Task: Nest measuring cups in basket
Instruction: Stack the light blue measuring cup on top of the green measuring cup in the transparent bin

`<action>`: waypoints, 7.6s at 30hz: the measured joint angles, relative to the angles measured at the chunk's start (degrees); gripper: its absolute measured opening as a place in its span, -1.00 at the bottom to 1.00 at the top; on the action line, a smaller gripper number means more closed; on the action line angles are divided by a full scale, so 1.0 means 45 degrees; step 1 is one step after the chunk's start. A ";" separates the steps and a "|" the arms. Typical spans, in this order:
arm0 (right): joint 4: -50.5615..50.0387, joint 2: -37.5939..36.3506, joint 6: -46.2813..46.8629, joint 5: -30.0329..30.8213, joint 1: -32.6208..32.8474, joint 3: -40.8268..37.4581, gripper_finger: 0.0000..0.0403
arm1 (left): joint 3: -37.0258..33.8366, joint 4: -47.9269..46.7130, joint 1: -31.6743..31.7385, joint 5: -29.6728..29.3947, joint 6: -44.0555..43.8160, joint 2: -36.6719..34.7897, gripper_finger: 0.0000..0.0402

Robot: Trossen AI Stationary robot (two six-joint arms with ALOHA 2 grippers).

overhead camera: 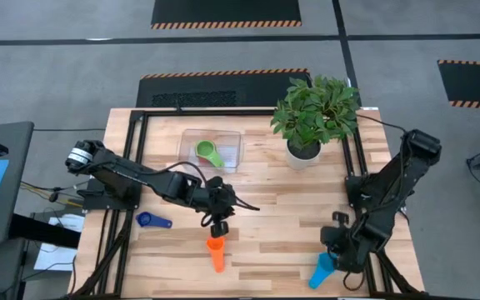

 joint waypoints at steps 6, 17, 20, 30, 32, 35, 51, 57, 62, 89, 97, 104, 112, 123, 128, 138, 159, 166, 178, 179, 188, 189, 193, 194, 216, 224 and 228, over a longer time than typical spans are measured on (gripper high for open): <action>0.1023 0.0476 -0.0446 -0.0599 -0.0013 0.0003 -0.47 | 0.0000 0.0068 0.0000 -0.0223 -0.0555 0.0005 -0.78; 0.1046 0.0580 -0.0434 -0.1618 0.0003 0.0003 -0.18 | 0.0000 0.0673 0.0000 -0.0393 -0.0849 0.0010 -0.78; 0.1148 0.0200 -0.0337 -0.1628 0.0006 0.0003 -0.26 | 0.0000 0.0668 0.0000 -0.0389 -0.0859 0.0010 -0.78; 0.2377 0.0691 -0.0114 -0.1972 0.0882 0.0003 -0.66 | 0.0000 0.0629 0.0000 -0.0716 -0.0687 0.0010 -0.78; 0.2379 0.0915 -0.0082 -0.1940 0.0818 0.0003 -0.74 | 0.0000 0.0629 0.0000 -0.0800 -0.0575 0.0010 -0.78; 0.2384 0.1300 -0.0378 -0.1940 0.0619 0.0003 -0.87 | 0.0000 0.0624 0.0005 -0.0870 -0.0204 0.0010 -0.78; 0.2684 0.2328 -0.2613 0.1352 -0.3150 0.0811 -0.96 | 0.0000 0.0444 0.0005 -0.0903 0.0741 0.0015 -0.78; 0.2682 0.0838 -0.2267 0.2783 -0.2456 0.0956 -0.91 | 0.0000 0.0237 0.0039 -0.0903 0.0836 0.0015 -0.78; 0.0380 0.0443 0.0152 0.2768 -0.1673 0.0975 -0.97 | 0.0000 0.0138 0.0039 -0.0903 0.0822 0.0015 -0.78; 0.3570 0.4091 0.2153 0.4330 -0.6217 0.1586 -0.98 | -0.0010 -0.0166 0.0041 -0.0899 0.2053 0.0015 -0.78; 0.0491 0.3552 0.4419 0.3861 -0.4545 0.2103 -0.98 | -0.0010 -0.0974 0.0042 -0.0957 0.2005 0.0015 -0.78; -0.2582 0.3506 0.8990 0.2353 -0.2984 0.2145 -0.92 | -0.0005 -0.5440 0.0035 -0.1530 0.0076 0.0015 -0.78; -0.5846 0.3447 1.4730 0.2119 -0.1141 0.2143 -0.94 | -0.1616 -0.6771 -0.1179 -0.0269 -0.2108 -0.0352 -0.86; -0.7251 0.2040 1.4375 0.2483 -0.1303 0.2145 -0.87 | -0.4629 -0.1501 -0.0465 -0.1053 -0.5766 -0.2701 -0.86; -0.7712 0.1879 1.4283 0.2758 -0.1289 0.2145 -0.91 | -0.4643 -0.2340 0.0643 -0.0847 -0.5439 -0.2669 -0.72; -0.7854 0.1865 1.4251 0.2763 -0.1273 0.2145 -0.86 | -0.4634 -0.0730 0.2198 0.0023 -0.0156 -0.1660 -0.36; -0.7934 0.1855 1.4252 0.2757 -0.1099 0.2140 -0.87 | -0.4566 0.0438 0.2673 -0.0758 0.4877 0.0889 -0.30; -0.7966 0.1855 1.4198 0.2729 -0.1094 0.2140 -0.91 | -0.3844 0.0000 0.2650 0.0092 0.4053 0.1230 -0.59; -0.8712 0.1855 1.3824 0.2749 -0.1094 0.2140 -0.91 | -0.0813 -0.2854 0.2637 -0.0136 0.3215 0.1146 -0.99; -0.8721 0.1855 1.3824 0.2749 -0.1094 0.2140 -0.91 | -0.0549 -0.3167 0.2637 -0.0285 0.2875 0.1146 -0.99; -0.8644 0.1855 1.3829 0.2770 -0.1188 0.2140 -0.90 | 0.3180 -0.7001 0.2999 -0.4634 -0.2787 0.1141 -1.00; -0.8627 0.1855 1.3847 0.2773 -0.1221 0.2140 -0.90 | 0.3622 -0.7129 0.3099 -0.5239 -0.3548 0.1138 -1.00; -0.8638 0.1855 1.3906 0.2812 -0.1386 0.2140 -0.92 | 0.4646 -0.7177 0.3542 -0.7202 -0.4980 0.1110 -1.00; -0.8638 0.1855 1.3894 0.2816 -0.1412 0.2140 -0.93 | 0.4743 -0.7167 0.3710 -0.7438 -0.5344 0.1117 -1.00; -0.8675 0.1860 1.3106 0.3764 -0.1472 0.2126 -0.92 | 0.4619 -0.7369 0.6649 -0.4511 -1.2058 0.2562 -1.00; -0.8588 0.1860 1.3149 0.3759 -0.1430 0.2126 -0.85 | 0.4609 -0.9113 0.6649 -0.4244 -1.3864 0.2943 -1.00; -0.8585 0.1860 1.3144 0.3759 -0.1430 0.2126 -0.85 | 0.4614 -0.9000 0.6776 -0.4404 -1.4177 0.2934 -1.00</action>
